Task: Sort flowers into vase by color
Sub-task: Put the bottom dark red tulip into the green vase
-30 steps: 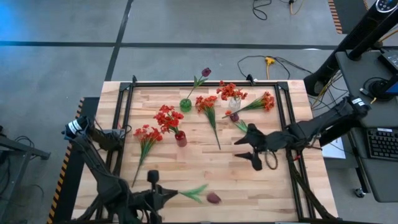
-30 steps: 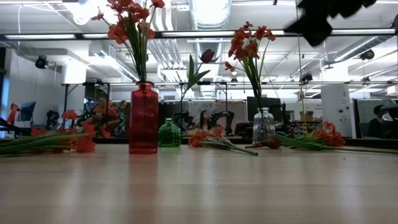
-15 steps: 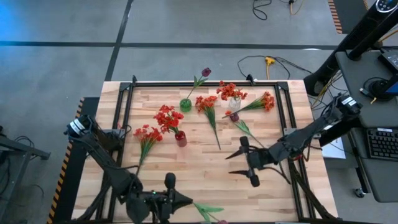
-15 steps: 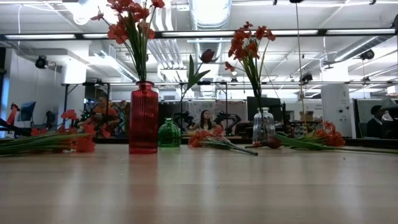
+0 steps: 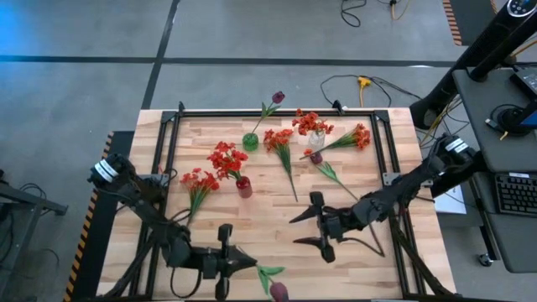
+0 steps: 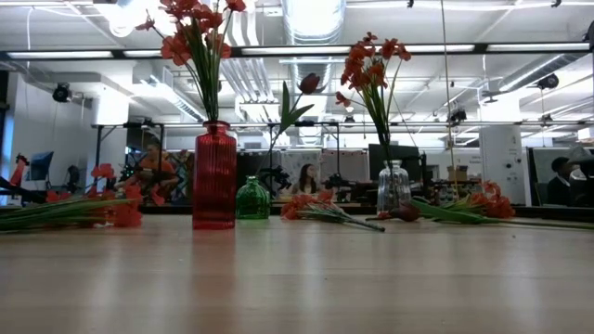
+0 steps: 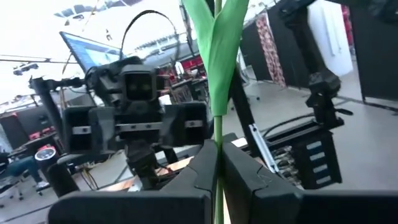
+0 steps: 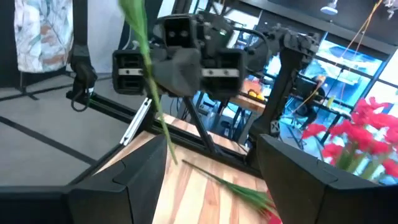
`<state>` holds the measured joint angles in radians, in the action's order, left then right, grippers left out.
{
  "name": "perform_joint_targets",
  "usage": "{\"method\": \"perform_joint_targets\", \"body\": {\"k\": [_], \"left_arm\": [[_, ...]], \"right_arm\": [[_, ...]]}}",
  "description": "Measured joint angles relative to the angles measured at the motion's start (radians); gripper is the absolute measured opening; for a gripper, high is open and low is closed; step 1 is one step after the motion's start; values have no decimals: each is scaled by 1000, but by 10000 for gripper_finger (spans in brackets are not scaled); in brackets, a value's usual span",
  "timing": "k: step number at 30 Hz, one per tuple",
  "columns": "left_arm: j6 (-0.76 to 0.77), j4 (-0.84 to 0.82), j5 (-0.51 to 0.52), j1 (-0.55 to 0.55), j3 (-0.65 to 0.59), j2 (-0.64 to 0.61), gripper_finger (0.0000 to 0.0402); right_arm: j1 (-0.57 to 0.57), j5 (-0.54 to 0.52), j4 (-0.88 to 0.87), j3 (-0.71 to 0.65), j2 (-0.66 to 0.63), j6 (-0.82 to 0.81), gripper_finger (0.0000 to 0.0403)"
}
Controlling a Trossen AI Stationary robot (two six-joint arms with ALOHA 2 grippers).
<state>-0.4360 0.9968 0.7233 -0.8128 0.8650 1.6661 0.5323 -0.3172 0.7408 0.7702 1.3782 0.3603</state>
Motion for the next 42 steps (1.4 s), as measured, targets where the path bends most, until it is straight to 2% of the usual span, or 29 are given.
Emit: {"method": "perform_joint_targets", "body": {"k": [8, 14, 21, 27, 35, 42], "left_arm": [[5, 24, 12, 12, -50, 0, 0], [15, 23, 133, 17, -56, 0, 0], [18, 22, 134, 23, -56, 0, 0], [23, 20, 134, 23, -65, 0, 0], [33, 22, 212, 31, -65, 0, 0], [34, 22, 213, 36, -62, 0, 0]], "right_arm": [[-3, 0, -21, 159, 111, 8, 242], [-7, 2, -158, 293, 181, -5, 242], [-19, 2, -277, 420, 254, 7, 242], [-19, 9, -281, 441, 261, 25, 237], [-22, 57, -271, 456, 259, 30, 194], [-31, 56, -272, 456, 259, 34, 132]]}}
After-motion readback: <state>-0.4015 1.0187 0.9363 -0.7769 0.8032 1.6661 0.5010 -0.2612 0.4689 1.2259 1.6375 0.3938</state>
